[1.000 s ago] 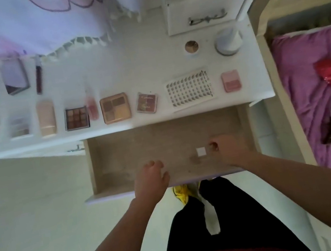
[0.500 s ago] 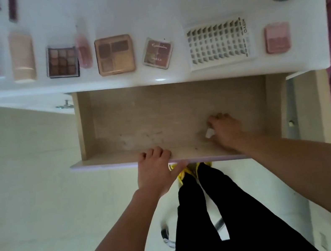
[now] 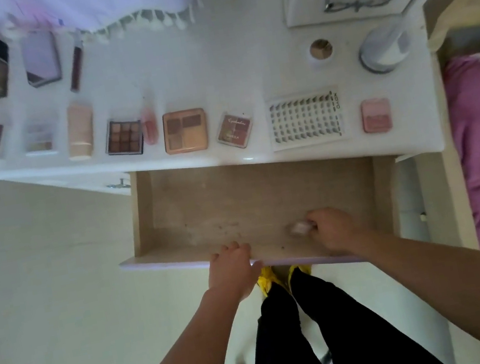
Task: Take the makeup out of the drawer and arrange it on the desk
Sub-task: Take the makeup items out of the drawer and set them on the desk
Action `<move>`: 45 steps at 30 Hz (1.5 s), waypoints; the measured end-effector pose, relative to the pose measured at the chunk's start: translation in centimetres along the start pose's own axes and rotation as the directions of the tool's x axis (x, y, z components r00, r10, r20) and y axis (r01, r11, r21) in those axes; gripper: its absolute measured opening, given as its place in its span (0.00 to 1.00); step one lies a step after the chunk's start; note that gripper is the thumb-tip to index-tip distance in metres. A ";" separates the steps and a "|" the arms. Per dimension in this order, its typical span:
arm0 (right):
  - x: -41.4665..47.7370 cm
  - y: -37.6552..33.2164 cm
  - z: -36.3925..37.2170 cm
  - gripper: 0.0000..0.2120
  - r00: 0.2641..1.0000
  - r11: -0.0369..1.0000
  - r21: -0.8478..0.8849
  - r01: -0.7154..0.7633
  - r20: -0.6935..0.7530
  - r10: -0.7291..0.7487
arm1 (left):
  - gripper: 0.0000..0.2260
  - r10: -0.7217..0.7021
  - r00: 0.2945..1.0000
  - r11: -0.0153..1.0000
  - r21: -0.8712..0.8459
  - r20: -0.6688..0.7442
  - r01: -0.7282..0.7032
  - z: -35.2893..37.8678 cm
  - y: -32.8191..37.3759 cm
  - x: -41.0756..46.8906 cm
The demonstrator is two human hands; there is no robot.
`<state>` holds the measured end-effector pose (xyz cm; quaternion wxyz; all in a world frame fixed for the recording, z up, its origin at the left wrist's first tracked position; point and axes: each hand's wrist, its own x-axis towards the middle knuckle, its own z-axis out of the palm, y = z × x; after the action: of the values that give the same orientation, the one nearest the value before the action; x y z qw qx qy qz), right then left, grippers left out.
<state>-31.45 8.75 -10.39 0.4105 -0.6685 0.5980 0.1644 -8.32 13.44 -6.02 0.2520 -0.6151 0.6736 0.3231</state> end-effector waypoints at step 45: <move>10.0 -10.2 -24.2 0.18 0.787 0.975 0.204 -0.089 -0.585 0.194 | 0.10 0.244 0.913 0.970 0.089 -0.327 -0.227 -24.8 -6.8 9.8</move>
<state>-26.16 -16.43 0.87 0.2398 -0.6029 0.7571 -0.0762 -1.24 -11.79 2.35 0.1080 -0.5692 0.7836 0.2246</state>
